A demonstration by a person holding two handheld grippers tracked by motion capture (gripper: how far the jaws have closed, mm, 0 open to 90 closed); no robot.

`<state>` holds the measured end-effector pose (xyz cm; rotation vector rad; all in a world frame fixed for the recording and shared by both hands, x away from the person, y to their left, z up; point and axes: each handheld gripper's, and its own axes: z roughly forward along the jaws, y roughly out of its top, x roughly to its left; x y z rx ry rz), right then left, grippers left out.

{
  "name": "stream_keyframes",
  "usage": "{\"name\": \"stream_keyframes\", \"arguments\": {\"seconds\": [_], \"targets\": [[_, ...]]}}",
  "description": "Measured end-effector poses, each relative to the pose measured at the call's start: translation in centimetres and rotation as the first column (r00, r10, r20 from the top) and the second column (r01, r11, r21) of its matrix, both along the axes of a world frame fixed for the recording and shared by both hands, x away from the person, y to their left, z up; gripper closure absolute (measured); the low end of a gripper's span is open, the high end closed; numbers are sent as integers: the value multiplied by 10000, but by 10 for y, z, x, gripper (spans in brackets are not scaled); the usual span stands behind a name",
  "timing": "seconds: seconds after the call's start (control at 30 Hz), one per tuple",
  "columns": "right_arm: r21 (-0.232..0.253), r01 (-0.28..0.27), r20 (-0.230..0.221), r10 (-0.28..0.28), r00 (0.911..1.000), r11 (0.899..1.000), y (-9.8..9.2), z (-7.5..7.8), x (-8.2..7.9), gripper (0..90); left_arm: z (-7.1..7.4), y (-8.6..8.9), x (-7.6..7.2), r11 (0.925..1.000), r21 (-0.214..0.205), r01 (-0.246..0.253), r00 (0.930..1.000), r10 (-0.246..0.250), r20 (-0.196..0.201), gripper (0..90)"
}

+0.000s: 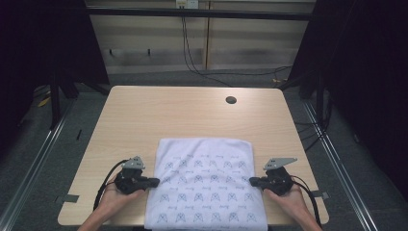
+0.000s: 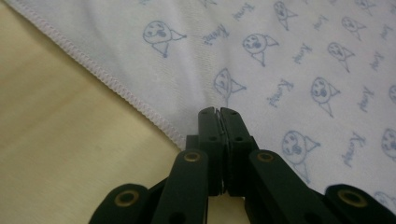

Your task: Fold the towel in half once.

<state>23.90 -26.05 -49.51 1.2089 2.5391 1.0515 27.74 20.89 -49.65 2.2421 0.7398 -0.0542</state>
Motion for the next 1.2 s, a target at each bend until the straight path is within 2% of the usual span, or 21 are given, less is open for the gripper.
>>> {"name": "stream_keyframes", "arguments": {"seconds": [0.03, 0.1, 0.13, 0.17, 0.2, 0.23, 0.27, 0.37, 0.5, 0.6, 0.67, 0.7, 0.73, 0.77, 0.83, 0.87, 0.9, 0.97, 1.0, 1.07, 1.2], "targets": [[12, -140, -115, 140, 9998, 9999, 1, 1, -9, 894, 1, 1, -5, 10000, -18, 33, 9999, -34, -138, 885], [-60, -204, -214, 203, 9996, 9998, 2, 2, -13, 893, 1, 3, -14, 9999, -92, 97, 9993, -100, -351, 885], [-89, -408, -401, 404, 9984, 9991, 4, 4, -21, 891, 1, 7, -19, 9994, -354, -29, 9970, 1, -771, 880], [-89, -408, -401, 404, 9984, 9991, 4, 4, -21, 891, 1, 7, -19, 9994, -354, -29, 9970, 1, -771, 876], [-18, -515, -505, 513, 9974, 9987, 4, 4, -24, 888, 6, 9, -21, 9990, -445, 40, 9991, -59, -431, 876], [-18, -515, -505, 513, 9974, 9987, 4, 4, -24, 888, 6, 9, -21, 9990, -445, 40, 9991, -59, -431, 857], [165, -545, -414, 551, 9976, 9984, 1, 5, -26, 830, 10, 9, -17, 9978, -655, -44, 9996, 26, -279, 857], [949, 71, 222, -92, 9997, 9955, -9, 17, -10, 786, 18, 13, 4, 9929, -992, -663, 9974, 688, 214, 852], [826, 765, 925, -841, 9922, 9936, -16, 27, 29, 715, 17, 16, 40, 9844, -956, -1479, 9872, 1527, 454, 819], [773, 1140, 1025, -1216, 9873, 9905, -15, 25, 65, 677, 18, 14, 66, 9745, -1116, -1945, 9782, 2012, 520, 799], [657, 1299, 890, -1354, 9868, 9894, -13, 22, 87, 660, 17, 9, 80, 9743, -1034, -1999, 9761, 2073, 659, 794], [478, 1392, 912, -1431, 9855, 9891, -11, 20, 96, 659, 15, 8, 86, 9708, -1137, -2112, 9723, 2205, 771, 788], [427, 1388, 763, -1418, 9870, 9894, -10, 17, 104, 657, 13, 7, 90, 9660, -1324, -2223, 9713, 2312, 560, 787], [411, 1350, 702, -1377, 9880, 9900, -9, 14, 110, 648, 11, 5, 93, 9664, -1299, -2218, 9718, 2300, 517, 779], [533, 1379, 477, -1405, 9889, 9890, -7, 8, 115, 633, 9, 2, 92, 9710, -1219, -2056, 9753, 2136, 563, 754], [425, 1278, 412, -1295, 9907, 9909, -5, 6, 115, 623, 8, 1, 91, 9751, -1130, -1908, 9788, 1977, 540, 734], [166, 1315, 324, -1320, 9907, 9912, -3, 4, 113, 606, 8, 0, 90, 9767, -960, -1919, 9785, 1980, 584, 710], [-14, 1309, 385, -1308, 9907, 9914, -2, 1, 110, 596, 4, 1, 91, 9723, -835, -2182, 9731, 2232, 563, 614], [-48, 1320, 370, -1317, 9906, 9912, -2, -1, 109, 591, 1, 0, 92, 9728, -774, -2181, 9735, 2225, 526, 587], [-190, 1320, 461, -1311, 9903, 9911, -2, -4, 106, 595, -3, -1, 94, 9718, -372, -2330, 9698, 2350, 659, 557], [-116, 1143, 343, -1139, 9929, 9934, 0, -4, 103, 711, -5, -3, 93, 9724, -294, -2315, 9699, 2330, 713, 511]]}}
